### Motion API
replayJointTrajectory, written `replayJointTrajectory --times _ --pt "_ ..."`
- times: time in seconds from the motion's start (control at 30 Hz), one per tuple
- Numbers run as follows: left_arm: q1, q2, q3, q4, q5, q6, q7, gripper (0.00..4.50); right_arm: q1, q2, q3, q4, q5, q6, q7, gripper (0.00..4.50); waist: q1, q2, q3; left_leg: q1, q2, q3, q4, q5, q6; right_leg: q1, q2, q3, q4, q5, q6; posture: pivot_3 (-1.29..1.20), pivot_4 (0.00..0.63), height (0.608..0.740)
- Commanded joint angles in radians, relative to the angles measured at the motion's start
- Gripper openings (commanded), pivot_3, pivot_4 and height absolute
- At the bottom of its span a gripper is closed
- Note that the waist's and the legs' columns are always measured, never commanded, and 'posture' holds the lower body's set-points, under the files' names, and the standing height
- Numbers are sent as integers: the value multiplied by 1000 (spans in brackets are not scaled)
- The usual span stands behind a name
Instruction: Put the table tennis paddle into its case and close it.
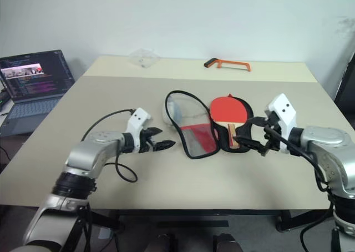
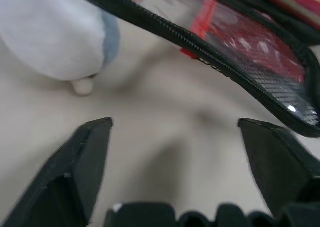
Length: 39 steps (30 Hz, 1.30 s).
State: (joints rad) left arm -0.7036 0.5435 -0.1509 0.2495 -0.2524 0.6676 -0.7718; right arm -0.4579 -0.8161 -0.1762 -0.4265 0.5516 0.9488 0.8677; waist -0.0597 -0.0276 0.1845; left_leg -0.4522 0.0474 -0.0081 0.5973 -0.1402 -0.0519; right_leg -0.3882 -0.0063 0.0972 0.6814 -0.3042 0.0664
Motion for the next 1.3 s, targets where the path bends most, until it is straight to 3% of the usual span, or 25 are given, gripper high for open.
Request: replayJointTrajectory --times 0.03,0.27,0.3,0.47,0.7,0.9,1.03,1.13,1.3 --pt "-68 -45 2 62 37 -74 21 2867 -8 -8 -17 -33 19 -49 -1 4500 3 0 0 0 0 0 1 0 0 0 0 0 0 0 1 0 150 740" --pt "-138 -154 -7 148 77 -135 35 257 5 -6 -11 -42 35 -53 -29 4500 9 0 0 -1 -1 1 2 0 0 1 -1 0 -1 1 1 0 150 740" --pt "-149 -175 -10 157 80 -141 34 39 0 -2 -4 -29 18 -57 -47 4500 10 -1 0 -1 -1 0 2 0 0 1 -1 0 -1 1 1 0 150 740" --pt "-198 -284 38 143 17 -104 35 39 10 -9 12 -2 -16 -94 -73 4500 12 -1 0 -1 -1 1 3 0 0 1 -1 0 -1 2 1 0 150 740" --pt "-285 -486 2 225 19 -190 36 39 23 -68 -86 43 -38 -127 -89 4500 27 -1 0 -2 -2 0 3 0 0 1 -2 0 -1 1 1 0 150 740" --pt "-292 -638 -13 439 89 -313 159 39 26 -95 -169 50 -48 -125 -150 4500 25 0 0 -1 -2 0 4 0 0 1 -1 1 -1 1 2 0 150 740" --pt "-295 -690 -36 626 180 -447 271 39 11 -88 -194 55 -46 -117 -191 4500 23 0 0 -1 -2 0 4 0 0 1 -1 1 -1 1 2 0 150 740" --pt "-316 -717 -30 716 204 -529 313 39 -12 -64 -189 66 -25 -45 -246 4500 22 0 0 -1 -2 0 4 0 0 1 -1 2 0 1 2 0 150 740" --pt "-364 -725 21 728 170 -616 298 39 -105 141 -271 124 96 183 -430 4500 23 0 0 -1 -3 0 6 0 0 2 -1 2 0 4 2 0 150 740"
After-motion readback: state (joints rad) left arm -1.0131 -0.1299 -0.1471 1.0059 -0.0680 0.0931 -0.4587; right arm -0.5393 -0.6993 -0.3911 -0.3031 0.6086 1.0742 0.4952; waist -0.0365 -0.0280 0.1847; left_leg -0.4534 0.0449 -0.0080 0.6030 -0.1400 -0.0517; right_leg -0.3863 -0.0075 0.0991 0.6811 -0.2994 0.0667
